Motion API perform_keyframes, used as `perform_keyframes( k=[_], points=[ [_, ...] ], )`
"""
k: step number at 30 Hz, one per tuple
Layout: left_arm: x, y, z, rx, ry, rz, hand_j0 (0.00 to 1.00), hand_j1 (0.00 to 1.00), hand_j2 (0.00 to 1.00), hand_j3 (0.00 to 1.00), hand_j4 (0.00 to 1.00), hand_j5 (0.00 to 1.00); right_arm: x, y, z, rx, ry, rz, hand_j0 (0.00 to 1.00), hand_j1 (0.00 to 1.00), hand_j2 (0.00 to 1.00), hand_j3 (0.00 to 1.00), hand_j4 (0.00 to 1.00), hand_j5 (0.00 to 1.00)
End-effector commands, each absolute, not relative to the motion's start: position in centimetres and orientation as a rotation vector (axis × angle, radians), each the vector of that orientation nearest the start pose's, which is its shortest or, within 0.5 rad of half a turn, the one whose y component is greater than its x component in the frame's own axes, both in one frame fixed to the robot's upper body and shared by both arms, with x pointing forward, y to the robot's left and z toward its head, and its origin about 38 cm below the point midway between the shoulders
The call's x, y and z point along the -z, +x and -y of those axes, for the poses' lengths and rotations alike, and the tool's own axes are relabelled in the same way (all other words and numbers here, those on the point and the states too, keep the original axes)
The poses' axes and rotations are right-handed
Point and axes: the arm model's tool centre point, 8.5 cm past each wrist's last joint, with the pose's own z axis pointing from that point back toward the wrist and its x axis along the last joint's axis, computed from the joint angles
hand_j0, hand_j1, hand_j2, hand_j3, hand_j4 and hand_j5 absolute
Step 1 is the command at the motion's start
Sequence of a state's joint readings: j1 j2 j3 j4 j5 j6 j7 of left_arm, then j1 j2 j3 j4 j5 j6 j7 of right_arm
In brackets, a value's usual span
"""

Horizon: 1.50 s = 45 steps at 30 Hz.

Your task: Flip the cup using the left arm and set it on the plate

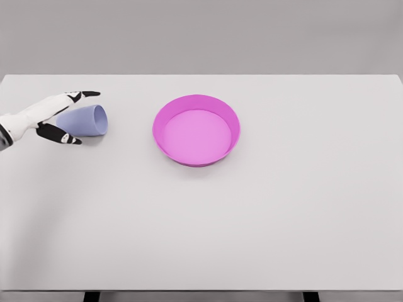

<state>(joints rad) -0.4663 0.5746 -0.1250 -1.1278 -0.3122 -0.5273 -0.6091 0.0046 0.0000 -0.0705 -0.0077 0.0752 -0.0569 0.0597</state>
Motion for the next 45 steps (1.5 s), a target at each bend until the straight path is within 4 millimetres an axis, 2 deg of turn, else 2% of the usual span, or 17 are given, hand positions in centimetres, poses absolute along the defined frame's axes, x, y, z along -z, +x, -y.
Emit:
perform_keyframes(
  k=[1, 6, 13, 17, 28, 32, 39, 45],
  points=[
    [-16.7, 45.7, -38.7, 1.385, 0.346, 1.47, 1.0, 1.0, 1.0, 1.0, 1.0, 1.0, 26.2, 0.6, 26.7, -0.009, -0.028, 0.059, 1.0, 1.0, 1.0, 1.0, 1.0, 1.0],
    [-17.0, 46.4, -38.4, 1.433, 0.408, 1.409, 1.0, 1.0, 1.0, 1.0, 1.0, 1.0, 26.2, 0.6, 26.7, -0.009, -0.028, 0.061, 1.0, 1.0, 1.0, 1.0, 1.0, 1.0],
    [-16.6, 46.6, -38.3, 1.419, 0.406, 1.379, 1.0, 1.0, 1.0, 1.0, 1.0, 1.0, 26.2, 0.6, 26.7, -0.009, -0.028, 0.061, 1.0, 1.0, 1.0, 1.0, 1.0, 1.0],
    [-16.1, 46.8, -36.9, 1.417, 0.376, 1.403, 1.0, 1.0, 1.0, 1.0, 1.0, 1.0, 26.2, 0.6, 26.7, -0.009, -0.028, 0.061, 1.0, 1.0, 1.0, 1.0, 1.0, 1.0],
    [-15.5, 46.9, -37.4, 1.397, 0.372, 1.379, 1.0, 1.0, 1.0, 1.0, 1.0, 1.0, 26.2, 0.6, 26.7, -0.009, -0.028, 0.059, 1.0, 1.0, 1.0, 1.0, 1.0, 1.0],
    [-15.2, 47.2, -36.4, 1.396, 0.355, 1.394, 1.0, 1.0, 1.0, 1.0, 1.0, 1.0, 26.2, 0.6, 26.7, -0.009, -0.028, 0.061, 1.0, 1.0, 1.0, 1.0, 1.0, 1.0],
    [-14.8, 47.9, -37.1, 1.376, 0.363, 1.36, 1.0, 1.0, 1.0, 1.0, 1.0, 1.0, 26.2, 0.6, 26.7, -0.009, -0.028, 0.059, 1.0, 1.0, 1.0, 1.0, 1.0, 1.0],
    [-14.4, 48.0, -36.7, 1.391, 0.366, 1.345, 1.0, 1.0, 1.0, 1.0, 1.0, 1.0, 26.2, 0.6, 26.7, -0.009, -0.028, 0.059, 1.0, 1.0, 1.0, 1.0, 1.0, 1.0]
  ],
)
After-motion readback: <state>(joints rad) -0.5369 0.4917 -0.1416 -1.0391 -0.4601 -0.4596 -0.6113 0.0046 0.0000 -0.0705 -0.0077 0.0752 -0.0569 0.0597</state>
